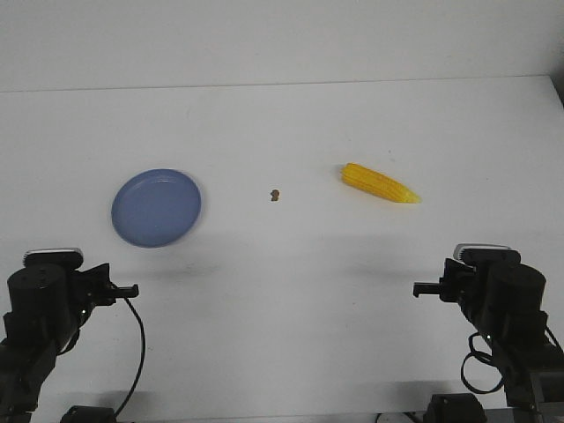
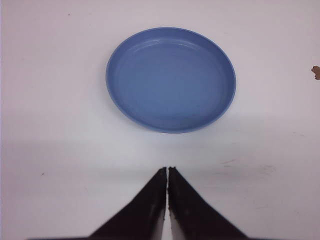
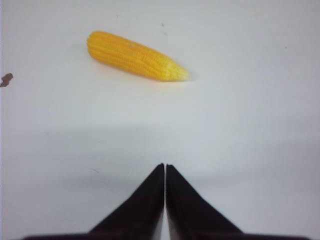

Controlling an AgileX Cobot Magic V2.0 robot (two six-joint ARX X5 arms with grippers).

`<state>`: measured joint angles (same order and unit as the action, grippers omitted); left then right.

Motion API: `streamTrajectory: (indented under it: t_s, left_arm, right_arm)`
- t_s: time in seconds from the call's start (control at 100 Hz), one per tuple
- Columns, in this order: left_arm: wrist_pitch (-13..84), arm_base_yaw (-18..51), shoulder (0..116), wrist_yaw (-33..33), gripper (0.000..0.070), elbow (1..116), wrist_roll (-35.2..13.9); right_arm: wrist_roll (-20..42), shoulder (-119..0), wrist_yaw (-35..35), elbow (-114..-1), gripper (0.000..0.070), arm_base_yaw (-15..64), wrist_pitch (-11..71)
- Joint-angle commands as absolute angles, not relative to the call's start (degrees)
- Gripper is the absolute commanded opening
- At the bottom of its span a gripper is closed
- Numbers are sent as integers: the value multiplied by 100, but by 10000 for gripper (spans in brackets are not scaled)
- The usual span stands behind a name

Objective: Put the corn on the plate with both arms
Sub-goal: 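Raise both arms and move the left gripper toward the blue plate's rim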

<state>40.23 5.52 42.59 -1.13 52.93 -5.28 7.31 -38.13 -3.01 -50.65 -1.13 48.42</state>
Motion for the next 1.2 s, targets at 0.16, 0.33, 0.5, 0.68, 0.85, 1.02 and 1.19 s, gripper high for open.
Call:
streamTrajectory:
  t_s: [0.16,0.33,0.5,0.68,0.85,1.02,1.19]
  left_arm:
    - [3999,563,4156,-86,14,5395,-513]
    - [3979,563,4106,-86,18,5395,-523]
    - [3981,563,4117,-89,276,5395,-604]
    - [3990,563,4117,-89,395,5395,-716]
    - [3815,519,4316,-91,395,5398,-867]
    - [3437,211,5028,-86,395,5527,-1151]
    - [3221,-281,6136,-64,395,6084,-1275]
  right_arm:
    - [770,-3791,-303,-5183,10,-97,4713]
    - [773,-3791,-305,-5183,34,-97,4716]
    - [773,-3791,-305,-5183,372,-97,4713]
    - [775,-3791,-303,-5181,409,-97,4663]
    - [775,-3793,-303,-5183,409,-97,4602]
    - [773,-3793,-301,-5183,409,-97,4600]
    - [773,-3793,-301,-5183,409,-97,4593]
